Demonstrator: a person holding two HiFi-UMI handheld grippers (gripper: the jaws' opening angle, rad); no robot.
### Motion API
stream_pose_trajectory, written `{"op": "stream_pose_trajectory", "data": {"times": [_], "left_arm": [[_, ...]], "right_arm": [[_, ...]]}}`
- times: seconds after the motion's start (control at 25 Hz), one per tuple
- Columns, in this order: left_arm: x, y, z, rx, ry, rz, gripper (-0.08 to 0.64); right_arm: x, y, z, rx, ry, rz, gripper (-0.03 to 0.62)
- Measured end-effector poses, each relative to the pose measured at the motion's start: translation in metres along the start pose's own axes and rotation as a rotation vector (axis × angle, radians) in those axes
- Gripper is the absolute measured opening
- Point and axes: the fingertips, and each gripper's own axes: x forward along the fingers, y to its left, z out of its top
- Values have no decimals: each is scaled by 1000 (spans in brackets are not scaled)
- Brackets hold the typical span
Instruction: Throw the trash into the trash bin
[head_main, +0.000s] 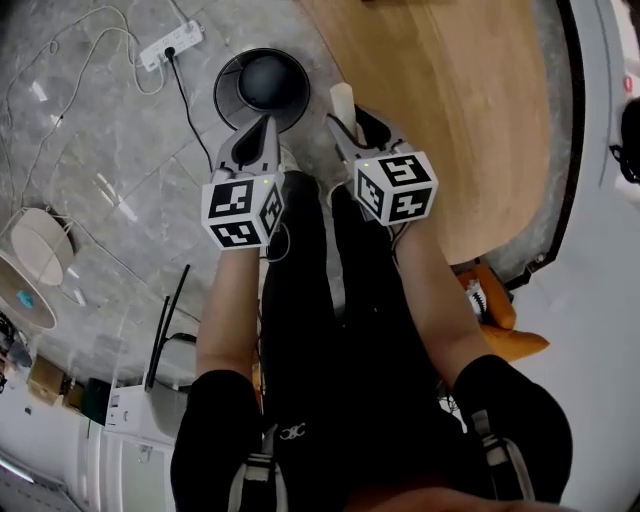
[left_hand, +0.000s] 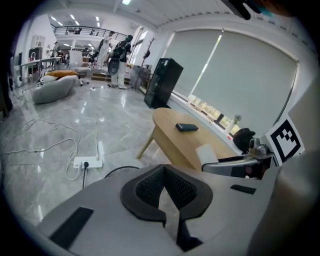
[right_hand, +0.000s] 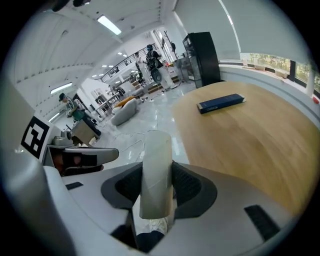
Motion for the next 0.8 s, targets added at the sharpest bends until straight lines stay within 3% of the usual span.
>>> {"op": "stream_pose_trajectory", "data": {"times": [0.32, 0.6, 0.8], "left_arm": [[-7, 86, -28, -87, 38, 62, 12], [-8, 136, -65, -151, 74, 72, 11], [0, 178, -94, -206, 68, 105, 11]], "right_arm": [[84, 58, -3, -37, 81, 62, 169], [177, 53, -67, -1, 223, 32, 167], [242, 48, -100, -50, 271, -22, 167]]}}
